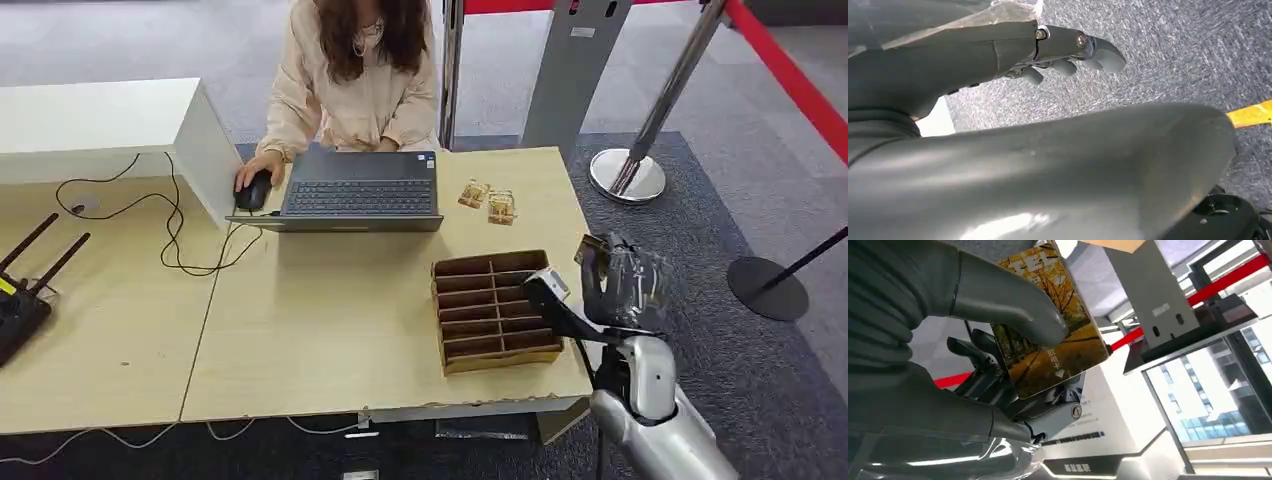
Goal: Pass the card to the sensor for recognition and then transmit it.
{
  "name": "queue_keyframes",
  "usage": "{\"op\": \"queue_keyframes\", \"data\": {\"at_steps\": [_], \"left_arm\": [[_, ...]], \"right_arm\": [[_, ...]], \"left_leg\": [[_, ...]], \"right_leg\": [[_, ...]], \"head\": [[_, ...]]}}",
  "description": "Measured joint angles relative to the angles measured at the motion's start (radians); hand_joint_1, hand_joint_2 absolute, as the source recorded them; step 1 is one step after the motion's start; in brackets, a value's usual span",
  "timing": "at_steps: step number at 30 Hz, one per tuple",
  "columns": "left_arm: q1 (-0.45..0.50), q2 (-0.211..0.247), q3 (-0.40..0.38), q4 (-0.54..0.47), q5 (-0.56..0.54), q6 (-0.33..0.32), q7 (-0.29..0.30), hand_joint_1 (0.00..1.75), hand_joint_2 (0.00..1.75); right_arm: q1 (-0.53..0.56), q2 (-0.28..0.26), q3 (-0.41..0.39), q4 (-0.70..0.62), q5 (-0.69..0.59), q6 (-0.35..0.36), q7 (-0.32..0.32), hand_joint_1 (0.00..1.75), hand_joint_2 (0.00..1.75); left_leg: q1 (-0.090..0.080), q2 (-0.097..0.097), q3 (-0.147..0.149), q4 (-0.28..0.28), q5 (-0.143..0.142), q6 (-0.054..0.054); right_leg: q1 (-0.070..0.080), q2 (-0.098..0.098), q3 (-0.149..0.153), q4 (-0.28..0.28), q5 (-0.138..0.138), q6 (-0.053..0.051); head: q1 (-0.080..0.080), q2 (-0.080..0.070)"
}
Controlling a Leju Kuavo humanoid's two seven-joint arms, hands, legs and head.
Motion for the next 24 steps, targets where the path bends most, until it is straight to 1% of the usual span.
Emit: {"op": "queue_keyframes", "data": {"at_steps": [6, 10, 17, 24], "left_arm": [[0.0, 0.003, 0.005, 0.0, -0.001, -0.002, 0.006, 0.0, 0.0], [0.0, 0.003, 0.011, 0.0, 0.0, -0.002, 0.008, 0.0, 0.0], [-0.001, 0.003, 0.022, 0.0, 0.009, 0.001, 0.008, 0.0, 0.0], [-0.002, 0.003, 0.03, 0.0, 0.012, 0.003, 0.005, 0.0, 0.0]], "right_arm": [[0.081, -0.021, -0.065, -0.018, -0.034, -0.006, -0.024, 1.75, 1.75], [0.116, -0.019, -0.089, -0.018, -0.04, -0.005, -0.059, 1.75, 1.75], [0.133, 0.017, -0.09, 0.014, -0.049, -0.005, -0.118, 1.75, 1.75], [0.134, 0.061, -0.079, 0.07, -0.047, -0.005, -0.135, 1.75, 1.75]], "left_leg": [[0.0, 0.0, 0.0, 0.0, 0.0, 0.0], [0.0, 0.0, -0.001, 0.0, 0.0, 0.0], [0.0, 0.0, -0.001, 0.0, 0.0, 0.0], [0.0, 0.0, -0.001, 0.0, 0.0, 0.0]], "right_leg": [[0.0, 0.0, 0.0, 0.0, 0.0, 0.0], [0.0, 0.0, 0.0, 0.0, 0.0, 0.0], [0.0, 0.0, 0.0, 0.0, 0.0, 0.0], [0.0, 0.0, 0.0, 0.0, 0.0, 0.0]], "head": [[0.0, 0.0], [0.0, 0.0], [0.0, 0.0], [0.0, 0.0]]}}
